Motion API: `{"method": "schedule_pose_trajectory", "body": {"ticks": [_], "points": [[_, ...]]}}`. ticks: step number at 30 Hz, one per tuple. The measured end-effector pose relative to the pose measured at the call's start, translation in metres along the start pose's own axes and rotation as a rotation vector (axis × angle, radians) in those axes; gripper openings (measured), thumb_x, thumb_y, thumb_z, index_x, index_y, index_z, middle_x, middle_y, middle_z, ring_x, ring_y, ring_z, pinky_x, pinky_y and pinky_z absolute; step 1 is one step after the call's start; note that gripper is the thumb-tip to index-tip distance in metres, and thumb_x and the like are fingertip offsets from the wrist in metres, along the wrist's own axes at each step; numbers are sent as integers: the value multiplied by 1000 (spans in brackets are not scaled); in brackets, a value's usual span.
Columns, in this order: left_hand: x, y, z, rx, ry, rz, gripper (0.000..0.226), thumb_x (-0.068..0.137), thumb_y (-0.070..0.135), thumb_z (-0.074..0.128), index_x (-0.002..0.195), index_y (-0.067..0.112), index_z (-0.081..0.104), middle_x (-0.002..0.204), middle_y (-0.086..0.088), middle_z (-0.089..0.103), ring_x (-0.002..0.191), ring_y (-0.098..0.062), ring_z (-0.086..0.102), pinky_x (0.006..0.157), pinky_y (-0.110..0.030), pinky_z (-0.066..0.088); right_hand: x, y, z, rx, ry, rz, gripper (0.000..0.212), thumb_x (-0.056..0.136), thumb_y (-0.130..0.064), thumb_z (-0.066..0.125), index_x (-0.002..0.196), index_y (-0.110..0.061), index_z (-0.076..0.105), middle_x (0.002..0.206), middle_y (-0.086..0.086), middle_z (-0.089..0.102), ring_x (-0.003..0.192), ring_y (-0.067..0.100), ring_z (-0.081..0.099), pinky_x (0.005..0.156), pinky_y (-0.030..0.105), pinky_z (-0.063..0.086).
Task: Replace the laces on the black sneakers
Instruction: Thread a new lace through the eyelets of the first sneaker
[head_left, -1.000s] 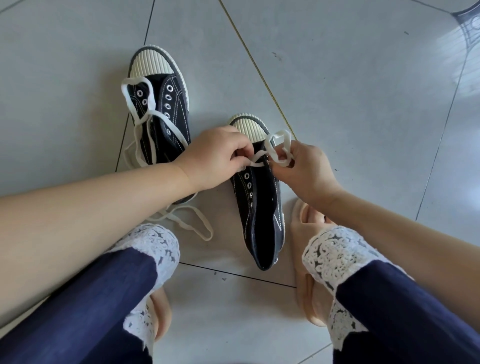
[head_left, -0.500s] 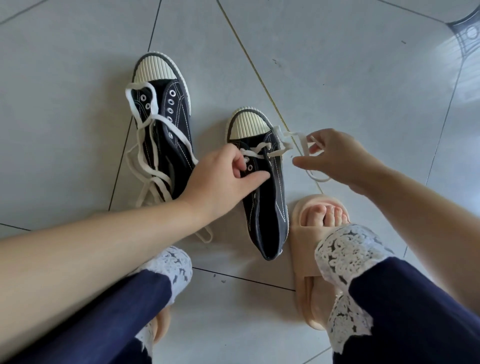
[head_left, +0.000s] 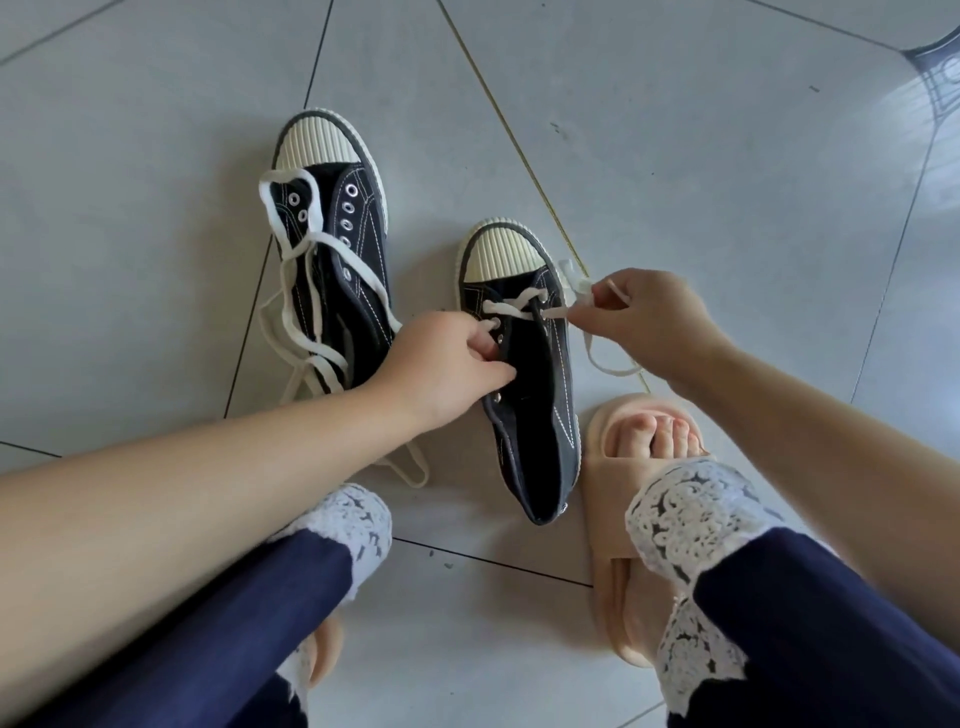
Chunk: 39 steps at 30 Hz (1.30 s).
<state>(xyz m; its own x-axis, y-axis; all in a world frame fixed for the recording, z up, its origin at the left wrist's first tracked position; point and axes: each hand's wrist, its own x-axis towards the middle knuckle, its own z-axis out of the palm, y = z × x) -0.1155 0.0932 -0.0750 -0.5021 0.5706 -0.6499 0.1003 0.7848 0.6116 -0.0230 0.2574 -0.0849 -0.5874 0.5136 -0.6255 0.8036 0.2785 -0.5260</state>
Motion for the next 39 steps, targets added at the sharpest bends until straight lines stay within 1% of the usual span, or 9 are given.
{"method": "schedule_pose_trajectory", "body": {"ticks": [4, 6, 8, 12, 15, 18, 23, 34, 39], "points": [[-8, -9, 5, -66, 98, -16, 7, 78, 14, 66, 85, 15, 66, 68, 11, 59, 63, -6, 56, 64, -16, 45, 0, -3, -19, -272, -85, 35, 53, 78, -35, 71, 113, 2, 56, 102, 15, 60, 96, 31, 56, 80, 35, 46], [-11, -9, 6, -85, 136, 15, 13, 79, 13, 64, 91, 18, 66, 67, 14, 58, 63, 0, 54, 60, -7, 39, 0, -6, -33, -284, -26, 47, 30, 88, -31, 60, 91, -1, 58, 87, 14, 55, 88, 30, 52, 71, 34, 44], [-12, -8, 6, -105, 155, 43, 26, 79, 10, 61, 103, 18, 66, 67, 12, 62, 63, 0, 55, 63, -4, 37, -1, -11, -44, -57, -7, 87, 25, 94, -14, 46, 74, -1, 53, 72, 7, 42, 73, 22, 43, 61, 28, 33], [-11, -7, 3, -206, 138, 57, 27, 79, 4, 57, 89, 23, 72, 68, 7, 68, 62, -1, 57, 61, -10, 40, -18, -40, -40, 317, -65, -104, 29, 93, 1, 43, 91, -13, 68, 62, -6, 57, 54, 4, 49, 54, 15, 41], [-10, -9, 4, -315, 133, 13, 33, 80, 2, 55, 77, 32, 70, 65, 11, 66, 60, 2, 55, 61, -11, 41, -29, -54, -8, 230, -174, -240, 33, 88, -2, 53, 80, -31, 66, 61, -6, 67, 57, 7, 61, 60, 20, 51], [-8, -11, 6, -513, 119, -80, 38, 82, -2, 55, 70, 33, 65, 61, 17, 65, 56, 5, 55, 53, -10, 39, -29, -49, 24, 129, -122, -215, 23, 85, -8, 58, 85, -29, 66, 71, 0, 69, 73, 17, 65, 80, 34, 53], [-6, -10, 5, -666, 41, -183, 35, 83, -1, 53, 77, 29, 69, 67, 14, 67, 67, -3, 59, 58, -17, 42, -24, -37, 34, 22, 6, -234, 13, 83, -13, 61, 80, -25, 63, 62, -16, 62, 61, -4, 61, 63, 9, 46], [-6, -8, 3, -690, 7, -233, 30, 83, -2, 54, 84, 24, 68, 83, -3, 67, 77, -17, 60, 67, -29, 46, -21, -28, 38, -139, 162, -271, 7, 82, -20, 63, 82, -20, 70, 70, -13, 55, 75, 11, 54, 66, 25, 44], [-4, -7, 0, -698, -55, -209, 27, 83, -7, 54, 95, 15, 63, 80, -7, 64, 65, -12, 63, 52, -20, 50, -20, -26, 39, -208, 137, -302, 9, 83, -20, 62, 84, -19, 71, 76, -7, 62, 77, 14, 56, 67, 28, 44]]}}
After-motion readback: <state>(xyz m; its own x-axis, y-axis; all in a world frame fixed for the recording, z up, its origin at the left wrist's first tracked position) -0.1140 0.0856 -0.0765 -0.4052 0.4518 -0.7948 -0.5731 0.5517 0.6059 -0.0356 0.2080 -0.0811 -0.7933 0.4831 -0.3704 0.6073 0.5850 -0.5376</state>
